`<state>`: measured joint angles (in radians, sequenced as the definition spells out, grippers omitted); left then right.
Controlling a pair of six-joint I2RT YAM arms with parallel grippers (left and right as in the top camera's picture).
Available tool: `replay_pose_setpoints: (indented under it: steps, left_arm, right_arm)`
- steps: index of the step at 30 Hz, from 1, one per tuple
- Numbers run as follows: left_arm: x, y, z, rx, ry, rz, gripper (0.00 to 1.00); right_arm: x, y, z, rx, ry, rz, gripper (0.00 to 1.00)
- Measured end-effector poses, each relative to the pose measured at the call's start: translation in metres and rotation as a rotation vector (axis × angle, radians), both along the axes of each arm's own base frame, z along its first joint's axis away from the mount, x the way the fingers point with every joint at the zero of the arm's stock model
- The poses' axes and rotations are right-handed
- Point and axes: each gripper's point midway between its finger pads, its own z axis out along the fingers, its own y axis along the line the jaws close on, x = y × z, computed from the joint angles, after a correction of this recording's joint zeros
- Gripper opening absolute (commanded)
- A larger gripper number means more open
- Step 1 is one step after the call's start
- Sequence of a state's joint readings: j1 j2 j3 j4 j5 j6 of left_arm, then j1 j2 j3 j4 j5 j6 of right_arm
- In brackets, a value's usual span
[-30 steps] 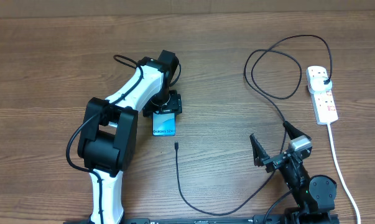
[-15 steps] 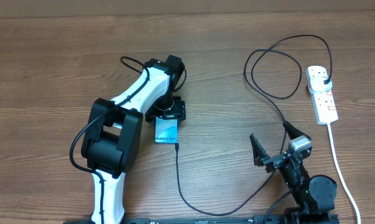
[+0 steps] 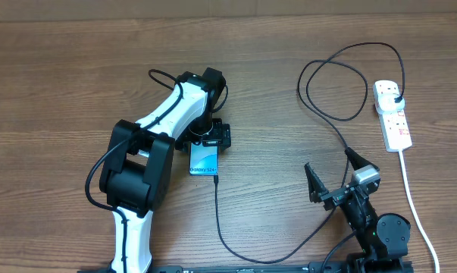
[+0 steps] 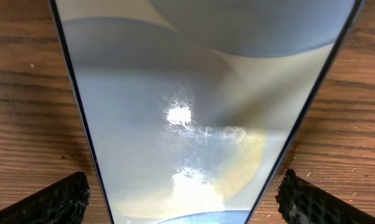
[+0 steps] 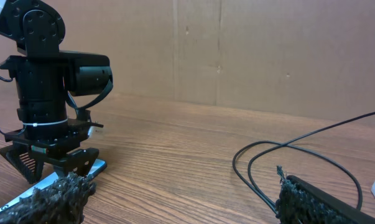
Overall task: Plug charger to phone and switch on socket
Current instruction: 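Press the left gripper down onto the phone to pin it, then hold the phone steady with the left gripper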
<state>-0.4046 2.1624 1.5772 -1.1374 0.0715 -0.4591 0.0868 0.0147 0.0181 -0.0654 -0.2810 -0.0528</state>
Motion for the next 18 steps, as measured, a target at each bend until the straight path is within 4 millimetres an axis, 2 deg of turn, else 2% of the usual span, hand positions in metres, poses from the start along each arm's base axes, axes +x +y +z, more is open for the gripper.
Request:
replay_pose_setpoints:
  steps: [18]
  left_arm:
    - [0.0085,-0.0035,-0.0012,-0.018,-0.035,-0.024,1.0]
  right_arm:
    - [0.0,-0.0001,-0.0001,0.0,0.0,0.0,1.0]
